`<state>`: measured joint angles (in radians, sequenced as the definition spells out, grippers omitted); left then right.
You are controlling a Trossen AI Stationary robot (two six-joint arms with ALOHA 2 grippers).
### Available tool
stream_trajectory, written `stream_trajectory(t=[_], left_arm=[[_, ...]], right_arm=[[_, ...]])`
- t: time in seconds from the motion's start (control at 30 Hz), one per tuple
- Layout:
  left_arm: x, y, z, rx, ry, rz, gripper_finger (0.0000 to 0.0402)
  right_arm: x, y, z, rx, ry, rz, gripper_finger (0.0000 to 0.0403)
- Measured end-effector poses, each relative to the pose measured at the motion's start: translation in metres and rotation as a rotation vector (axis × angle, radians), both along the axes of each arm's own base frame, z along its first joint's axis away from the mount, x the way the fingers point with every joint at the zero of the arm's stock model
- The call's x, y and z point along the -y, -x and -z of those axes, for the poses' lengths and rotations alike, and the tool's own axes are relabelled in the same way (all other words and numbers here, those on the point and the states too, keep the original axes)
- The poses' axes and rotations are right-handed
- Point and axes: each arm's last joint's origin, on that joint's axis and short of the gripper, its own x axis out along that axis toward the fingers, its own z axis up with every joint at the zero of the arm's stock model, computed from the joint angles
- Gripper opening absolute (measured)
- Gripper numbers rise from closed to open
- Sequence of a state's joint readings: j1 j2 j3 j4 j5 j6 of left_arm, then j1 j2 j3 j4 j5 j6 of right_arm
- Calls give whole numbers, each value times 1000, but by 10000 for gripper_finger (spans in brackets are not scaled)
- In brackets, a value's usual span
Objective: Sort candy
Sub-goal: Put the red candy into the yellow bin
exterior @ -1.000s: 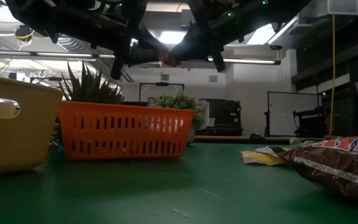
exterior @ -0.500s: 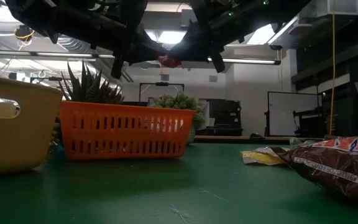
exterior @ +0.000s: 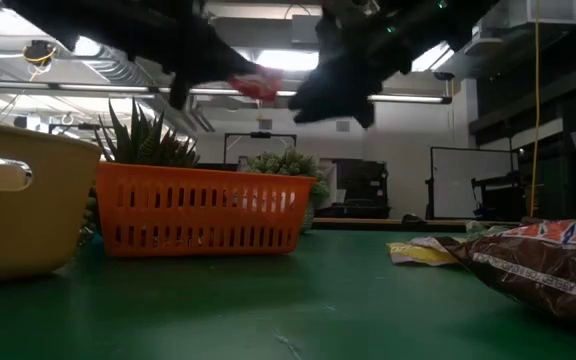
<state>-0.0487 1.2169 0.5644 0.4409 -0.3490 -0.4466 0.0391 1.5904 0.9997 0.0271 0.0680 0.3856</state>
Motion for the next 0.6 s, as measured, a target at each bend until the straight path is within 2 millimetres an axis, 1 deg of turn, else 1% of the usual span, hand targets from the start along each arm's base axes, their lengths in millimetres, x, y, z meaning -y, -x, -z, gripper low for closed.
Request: stream_trajectory(t=[0.17, 0.23, 0.33, 0.4, 0.47, 0.6], left_arm=[[5, 32, -11, -115, 131, 184, 1], [8, 48, -17, -153, 202, 300, 1], [16, 73, -16, -282, 362, 552, 1], [22, 89, -14, -384, 517, 667, 1], [27, 102, -13, -472, 663, 700, 5], [34, 123, -5, -683, 924, 599, 15]], right_arm=[[-2, 8, 8, -127, -32, -51, 139], [-1, 12, 13, -192, -31, -51, 139], [-1, 16, 17, -248, -30, -49, 139], [-1, 18, 18, -272, -29, -48, 139], [-1, 18, 18, -270, -29, -48, 138], [-1, 18, 18, -265, -29, -48, 138]])
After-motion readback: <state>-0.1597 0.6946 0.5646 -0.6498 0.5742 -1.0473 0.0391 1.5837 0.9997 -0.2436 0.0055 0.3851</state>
